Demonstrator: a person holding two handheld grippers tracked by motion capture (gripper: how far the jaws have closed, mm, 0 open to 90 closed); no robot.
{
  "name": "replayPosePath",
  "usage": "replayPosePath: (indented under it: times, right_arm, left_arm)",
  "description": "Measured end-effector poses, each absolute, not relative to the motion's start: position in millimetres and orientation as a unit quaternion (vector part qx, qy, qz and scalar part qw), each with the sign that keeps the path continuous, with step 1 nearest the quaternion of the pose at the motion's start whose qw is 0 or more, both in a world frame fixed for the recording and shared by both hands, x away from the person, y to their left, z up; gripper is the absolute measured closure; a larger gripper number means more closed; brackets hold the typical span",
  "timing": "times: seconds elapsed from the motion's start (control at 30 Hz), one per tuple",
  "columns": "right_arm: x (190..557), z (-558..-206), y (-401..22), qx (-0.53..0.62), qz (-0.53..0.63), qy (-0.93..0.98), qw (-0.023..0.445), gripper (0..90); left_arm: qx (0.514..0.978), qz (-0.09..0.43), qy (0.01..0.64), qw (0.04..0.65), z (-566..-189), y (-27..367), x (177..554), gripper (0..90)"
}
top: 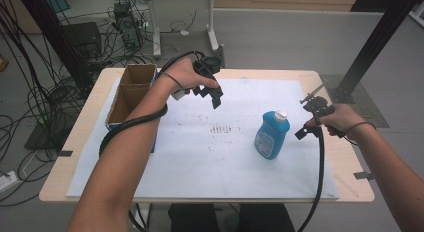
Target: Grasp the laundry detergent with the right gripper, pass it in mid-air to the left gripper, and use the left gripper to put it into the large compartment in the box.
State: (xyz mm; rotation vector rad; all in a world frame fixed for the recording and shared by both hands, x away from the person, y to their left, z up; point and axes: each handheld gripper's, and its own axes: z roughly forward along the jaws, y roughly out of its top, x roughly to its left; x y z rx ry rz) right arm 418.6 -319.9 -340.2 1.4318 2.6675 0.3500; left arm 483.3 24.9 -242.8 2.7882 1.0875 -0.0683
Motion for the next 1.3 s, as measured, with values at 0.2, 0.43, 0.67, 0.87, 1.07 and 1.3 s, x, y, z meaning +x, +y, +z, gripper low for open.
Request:
replayPosePath:
  times: [0.2, 0.43, 0.67, 0.87, 1.07, 1.3]
  right_arm:
    - [418, -341, -321, 0.470, 0.117, 0.874, 0.047, 6.8]
    - [418, -341, -320, 0.468, 0.118, 0.874, 0.049, 6.8]
    - [411, -344, -321, 0.464, 0.111, 0.877, 0.048, 6.9]
    - [400, -343, -328, 0.463, 0.114, 0.877, 0.052, 6.9]
    - [390, -341, -330, 0.459, 0.116, 0.879, 0.059, 7.0]
    - [376, -342, -330, 0.454, 0.125, 0.880, 0.062, 6.9]
  left_arm:
    - [0.929, -0.020, 0.362, 0.070, -242, 23, 483, 11.0]
    - [0.929, -0.022, 0.362, 0.070, -241, 22, 481, 11.0]
    - [0.927, -0.023, 0.370, 0.061, -243, 26, 478, 10.9]
    - [0.925, -0.024, 0.375, 0.058, -241, 33, 471, 10.9]
    - [0.923, -0.026, 0.380, 0.061, -240, 38, 467, 10.8]
    - [0.923, -0.024, 0.378, 0.060, -238, 43, 461, 10.8]
